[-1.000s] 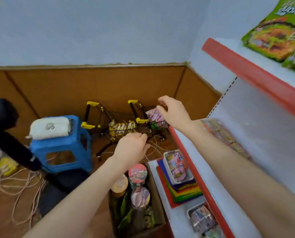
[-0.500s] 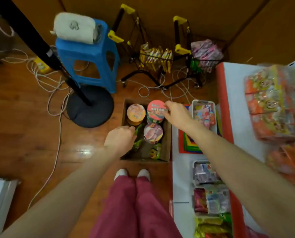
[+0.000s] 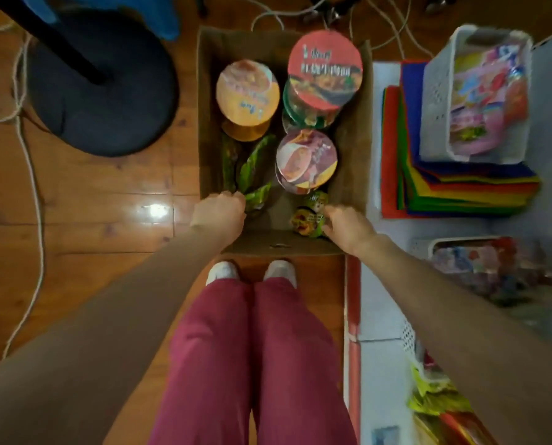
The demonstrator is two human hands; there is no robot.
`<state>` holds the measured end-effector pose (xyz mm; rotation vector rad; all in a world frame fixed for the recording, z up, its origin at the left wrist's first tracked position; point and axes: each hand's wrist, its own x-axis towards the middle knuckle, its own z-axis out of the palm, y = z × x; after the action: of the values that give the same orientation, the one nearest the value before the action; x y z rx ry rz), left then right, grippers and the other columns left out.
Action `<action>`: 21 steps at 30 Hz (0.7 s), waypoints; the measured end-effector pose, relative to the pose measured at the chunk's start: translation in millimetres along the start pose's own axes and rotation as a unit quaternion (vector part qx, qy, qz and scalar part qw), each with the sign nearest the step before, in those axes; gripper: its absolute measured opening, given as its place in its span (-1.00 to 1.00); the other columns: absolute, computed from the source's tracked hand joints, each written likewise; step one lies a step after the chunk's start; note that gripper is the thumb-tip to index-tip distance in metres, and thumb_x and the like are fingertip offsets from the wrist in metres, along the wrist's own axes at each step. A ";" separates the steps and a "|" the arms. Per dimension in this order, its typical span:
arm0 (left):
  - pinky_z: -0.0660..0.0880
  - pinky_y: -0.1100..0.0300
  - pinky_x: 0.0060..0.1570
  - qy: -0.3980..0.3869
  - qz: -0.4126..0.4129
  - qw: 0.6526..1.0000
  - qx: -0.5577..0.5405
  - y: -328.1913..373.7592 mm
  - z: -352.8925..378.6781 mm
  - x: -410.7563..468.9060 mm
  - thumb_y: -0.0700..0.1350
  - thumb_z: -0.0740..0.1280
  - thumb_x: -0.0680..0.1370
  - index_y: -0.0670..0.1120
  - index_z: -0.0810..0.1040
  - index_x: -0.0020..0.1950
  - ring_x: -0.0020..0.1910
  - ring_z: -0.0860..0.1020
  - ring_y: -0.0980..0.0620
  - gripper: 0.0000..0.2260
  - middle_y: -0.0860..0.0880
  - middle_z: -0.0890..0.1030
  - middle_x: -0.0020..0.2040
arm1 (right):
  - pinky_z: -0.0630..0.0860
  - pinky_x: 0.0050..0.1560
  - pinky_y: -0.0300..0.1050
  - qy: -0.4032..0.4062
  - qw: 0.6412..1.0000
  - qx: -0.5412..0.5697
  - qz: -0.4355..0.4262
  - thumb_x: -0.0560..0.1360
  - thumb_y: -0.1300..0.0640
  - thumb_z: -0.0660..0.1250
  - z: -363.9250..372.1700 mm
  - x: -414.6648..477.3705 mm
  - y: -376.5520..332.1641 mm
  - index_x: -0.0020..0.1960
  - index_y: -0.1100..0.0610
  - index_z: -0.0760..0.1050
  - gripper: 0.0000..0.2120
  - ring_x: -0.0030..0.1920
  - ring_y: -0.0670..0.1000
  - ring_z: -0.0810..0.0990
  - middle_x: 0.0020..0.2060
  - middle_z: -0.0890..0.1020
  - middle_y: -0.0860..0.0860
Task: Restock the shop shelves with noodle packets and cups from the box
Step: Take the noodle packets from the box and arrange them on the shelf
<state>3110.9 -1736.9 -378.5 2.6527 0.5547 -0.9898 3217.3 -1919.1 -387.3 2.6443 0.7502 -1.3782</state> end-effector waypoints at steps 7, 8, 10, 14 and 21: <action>0.46 -0.03 0.01 -0.044 -0.029 0.999 0.010 3.0 85.9 85.1 -0.23 0.18 0.59 -0.24 0.39 0.26 0.17 0.48 -0.24 -0.75 -0.23 0.49 0.19 | 0.45 -0.05 -0.05 -0.027 0.988 0.071 0.131 0.58 0.25 0.13 67.8 81.2 23.4 0.14 0.32 0.46 -0.77 0.10 0.25 0.54 0.11 0.55 0.27; 0.47 -0.03 0.00 -0.047 -0.033 0.998 0.014 3.6 93.6 93.4 -0.25 0.18 0.59 -0.25 0.40 0.25 0.17 0.48 -0.24 -0.75 -0.24 0.49 0.20 | 0.46 -0.02 -0.05 -0.021 0.985 0.083 0.148 0.58 0.24 0.13 73.2 89.7 24.0 0.17 0.32 0.45 -0.76 0.12 0.25 0.54 0.12 0.54 0.27; 0.48 -0.02 -0.05 -0.054 -0.041 0.997 0.028 5.3 106.2 107.8 -0.30 0.15 0.58 -0.27 0.42 0.22 0.15 0.50 -0.24 -0.77 -0.25 0.50 0.19 | 0.46 0.02 -0.06 -0.011 0.980 0.103 0.171 0.57 0.25 0.15 81.9 104.8 24.3 0.20 0.30 0.43 -0.75 0.13 0.24 0.53 0.14 0.53 0.26; 0.48 -0.01 -0.09 -0.067 -0.047 0.995 0.064 7.2 122.8 126.7 -0.34 0.14 0.57 -0.31 0.41 0.22 0.15 0.50 -0.24 -0.77 -0.26 0.49 0.19 | 0.45 0.14 -0.02 -0.026 0.969 0.121 0.212 0.52 0.32 0.17 93.8 126.1 23.7 0.25 0.30 0.40 -0.70 0.21 0.23 0.49 0.21 0.49 0.25; 0.47 0.00 -0.05 -0.082 -0.041 0.990 0.105 4.8 132.0 141.1 -0.36 0.15 0.55 -0.26 0.43 0.22 0.19 0.48 -0.23 -0.75 -0.23 0.50 0.21 | 0.45 0.13 -0.02 -0.003 0.966 0.077 0.248 0.53 0.26 0.18 107.5 145.9 22.9 0.31 0.20 0.38 -0.65 0.25 0.18 0.48 0.25 0.49 0.17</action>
<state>3135.7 -1752.3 -569.5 2.7114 0.5544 -1.3446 3216.6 -1912.1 -569.8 2.6705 -0.0364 -1.3339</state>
